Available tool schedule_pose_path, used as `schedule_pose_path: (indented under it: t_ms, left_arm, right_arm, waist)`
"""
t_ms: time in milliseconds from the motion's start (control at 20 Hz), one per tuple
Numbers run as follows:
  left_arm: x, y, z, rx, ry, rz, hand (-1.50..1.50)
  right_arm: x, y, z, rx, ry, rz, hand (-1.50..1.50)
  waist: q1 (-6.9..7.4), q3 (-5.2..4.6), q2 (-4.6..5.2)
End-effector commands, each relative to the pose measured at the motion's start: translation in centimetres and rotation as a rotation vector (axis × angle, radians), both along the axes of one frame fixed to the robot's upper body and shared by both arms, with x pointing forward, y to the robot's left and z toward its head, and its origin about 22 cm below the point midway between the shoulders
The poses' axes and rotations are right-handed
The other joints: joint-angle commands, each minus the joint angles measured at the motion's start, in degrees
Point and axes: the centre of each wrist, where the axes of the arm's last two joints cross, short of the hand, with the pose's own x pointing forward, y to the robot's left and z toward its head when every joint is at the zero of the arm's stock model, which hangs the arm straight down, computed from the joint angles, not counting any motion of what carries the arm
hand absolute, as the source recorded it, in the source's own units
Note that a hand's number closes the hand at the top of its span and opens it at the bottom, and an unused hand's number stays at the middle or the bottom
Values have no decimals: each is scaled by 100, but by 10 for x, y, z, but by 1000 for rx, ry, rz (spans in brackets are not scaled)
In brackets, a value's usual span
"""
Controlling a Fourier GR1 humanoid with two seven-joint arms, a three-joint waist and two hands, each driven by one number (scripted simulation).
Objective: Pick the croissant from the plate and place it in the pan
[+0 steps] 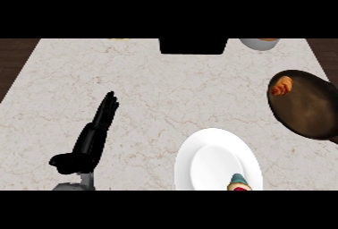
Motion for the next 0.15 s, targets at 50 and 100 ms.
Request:
schedule_pose_path:
  t_ms: [50, 100]
  left_arm:
    - [-3, 4, 4, -2, -10, -5, 0]
    - [11, 3, 15, -16, -10, 1, 0]
  right_arm:
    - [5, -4, 9, -29, -91, 67, -150]
    - [1, 4, -5, -38, -119, 52, -150]
  waist:
    - [49, 7, 9]
    - [20, 7, 9]
